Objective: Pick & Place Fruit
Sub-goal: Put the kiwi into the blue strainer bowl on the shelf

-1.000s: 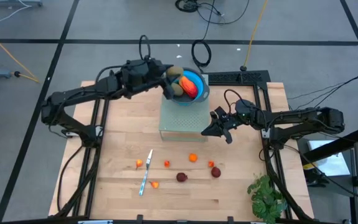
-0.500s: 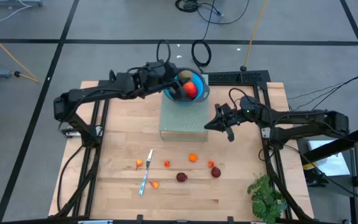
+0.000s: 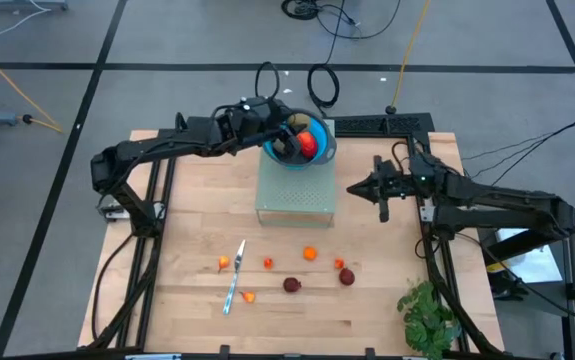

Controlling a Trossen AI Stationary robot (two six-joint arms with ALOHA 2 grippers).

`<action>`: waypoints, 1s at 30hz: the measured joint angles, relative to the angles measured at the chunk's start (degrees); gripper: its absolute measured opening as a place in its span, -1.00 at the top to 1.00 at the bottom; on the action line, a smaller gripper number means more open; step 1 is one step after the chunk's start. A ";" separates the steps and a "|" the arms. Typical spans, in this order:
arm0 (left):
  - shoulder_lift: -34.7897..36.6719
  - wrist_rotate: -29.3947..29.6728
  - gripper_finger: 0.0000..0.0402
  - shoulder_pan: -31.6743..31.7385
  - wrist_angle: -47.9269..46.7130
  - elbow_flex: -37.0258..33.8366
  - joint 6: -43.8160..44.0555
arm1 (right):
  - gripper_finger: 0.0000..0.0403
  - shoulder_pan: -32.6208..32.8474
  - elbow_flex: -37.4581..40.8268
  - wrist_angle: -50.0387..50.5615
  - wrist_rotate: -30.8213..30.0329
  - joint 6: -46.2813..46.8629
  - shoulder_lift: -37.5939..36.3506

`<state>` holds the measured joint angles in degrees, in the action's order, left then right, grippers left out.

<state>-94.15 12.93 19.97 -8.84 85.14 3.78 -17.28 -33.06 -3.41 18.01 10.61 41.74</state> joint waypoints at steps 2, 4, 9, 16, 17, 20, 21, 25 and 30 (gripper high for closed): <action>0.00 0.02 0.07 0.00 -0.17 0.00 0.21 | 1.00 0.08 0.00 2.23 -1.52 -0.47 -2.36; -0.02 0.00 0.07 -0.02 -0.52 0.00 0.23 | 1.00 0.11 0.00 4.48 -2.96 -0.85 -4.54; -0.02 0.02 0.07 -0.04 -1.88 0.00 1.28 | 1.00 0.11 0.00 8.23 -4.75 -0.89 -9.06; -0.02 0.02 0.07 -0.07 -4.25 0.00 2.97 | 1.00 0.13 -0.02 13.08 -6.28 -0.66 -13.29; -0.02 0.02 0.07 -0.12 -4.60 0.00 3.03 | 1.00 0.12 -0.02 13.82 -6.39 -0.45 -13.76; -0.02 0.05 0.07 -0.34 -5.87 0.00 3.50 | 1.00 0.11 -0.02 15.84 -6.46 -0.17 -15.24; -0.02 0.08 0.07 -0.47 -6.20 0.00 3.98 | 1.00 0.12 -0.02 16.54 -6.47 0.09 -15.67; -0.02 0.06 0.07 -1.47 -6.50 0.00 4.28 | 1.00 0.13 -0.02 19.55 -7.63 0.64 -17.41; -0.02 0.04 0.07 -3.33 -6.56 0.00 4.27 | 1.00 0.13 -0.02 22.55 -7.75 0.66 -19.20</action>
<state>-94.17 12.97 16.63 -15.40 85.14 8.04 -17.15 -33.08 19.14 10.26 11.27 22.54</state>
